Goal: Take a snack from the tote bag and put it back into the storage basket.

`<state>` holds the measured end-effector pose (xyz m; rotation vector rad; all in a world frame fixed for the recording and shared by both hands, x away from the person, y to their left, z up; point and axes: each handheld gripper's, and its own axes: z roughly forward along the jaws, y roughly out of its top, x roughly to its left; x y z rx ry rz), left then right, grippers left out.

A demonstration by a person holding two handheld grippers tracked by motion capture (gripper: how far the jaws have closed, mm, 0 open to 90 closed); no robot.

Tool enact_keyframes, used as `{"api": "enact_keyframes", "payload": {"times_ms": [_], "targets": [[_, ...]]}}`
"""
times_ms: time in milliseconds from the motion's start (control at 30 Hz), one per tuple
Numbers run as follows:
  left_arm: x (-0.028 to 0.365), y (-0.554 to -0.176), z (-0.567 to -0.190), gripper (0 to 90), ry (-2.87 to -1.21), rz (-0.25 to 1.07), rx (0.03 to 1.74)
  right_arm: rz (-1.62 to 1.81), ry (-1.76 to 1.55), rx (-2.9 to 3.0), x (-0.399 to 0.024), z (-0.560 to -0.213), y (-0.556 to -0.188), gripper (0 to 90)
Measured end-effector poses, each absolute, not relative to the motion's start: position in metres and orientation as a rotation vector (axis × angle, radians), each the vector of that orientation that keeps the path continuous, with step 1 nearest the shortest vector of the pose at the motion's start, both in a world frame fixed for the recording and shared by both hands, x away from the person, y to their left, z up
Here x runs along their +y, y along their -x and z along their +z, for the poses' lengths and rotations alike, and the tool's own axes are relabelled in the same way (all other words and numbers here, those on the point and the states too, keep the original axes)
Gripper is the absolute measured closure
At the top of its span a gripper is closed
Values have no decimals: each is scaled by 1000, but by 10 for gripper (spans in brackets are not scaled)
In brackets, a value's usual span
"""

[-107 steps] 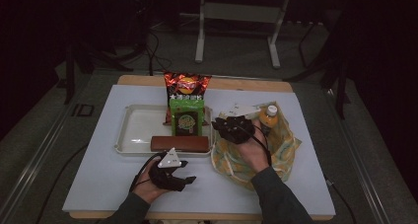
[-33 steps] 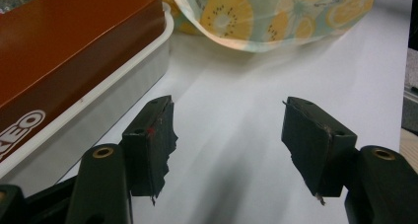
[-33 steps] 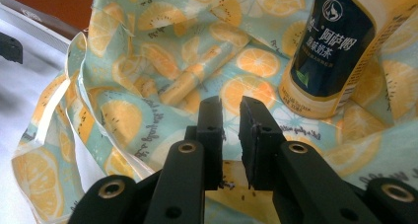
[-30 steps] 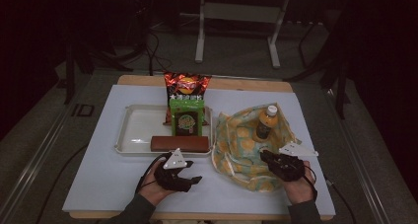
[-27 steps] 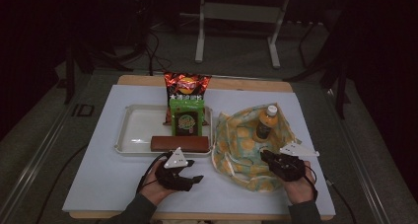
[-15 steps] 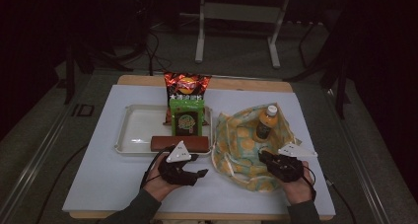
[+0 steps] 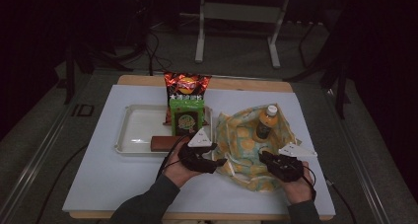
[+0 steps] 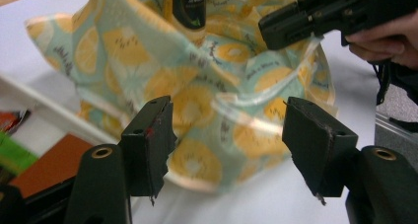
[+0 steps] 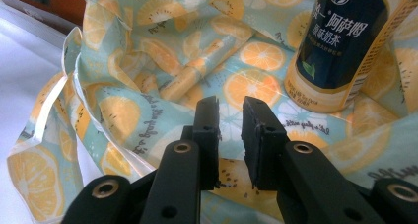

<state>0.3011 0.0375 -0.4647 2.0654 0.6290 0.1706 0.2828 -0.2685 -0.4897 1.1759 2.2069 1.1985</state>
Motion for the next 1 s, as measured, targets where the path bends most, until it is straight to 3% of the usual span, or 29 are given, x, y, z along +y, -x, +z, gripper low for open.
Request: {"api": "enact_keyframes", "payload": {"times_ms": [1000], "targets": [[-36, -340, -459, 354, -2037, 300, 660, 1218, -1181, 2217, -269, -495, -283, 764]]}}
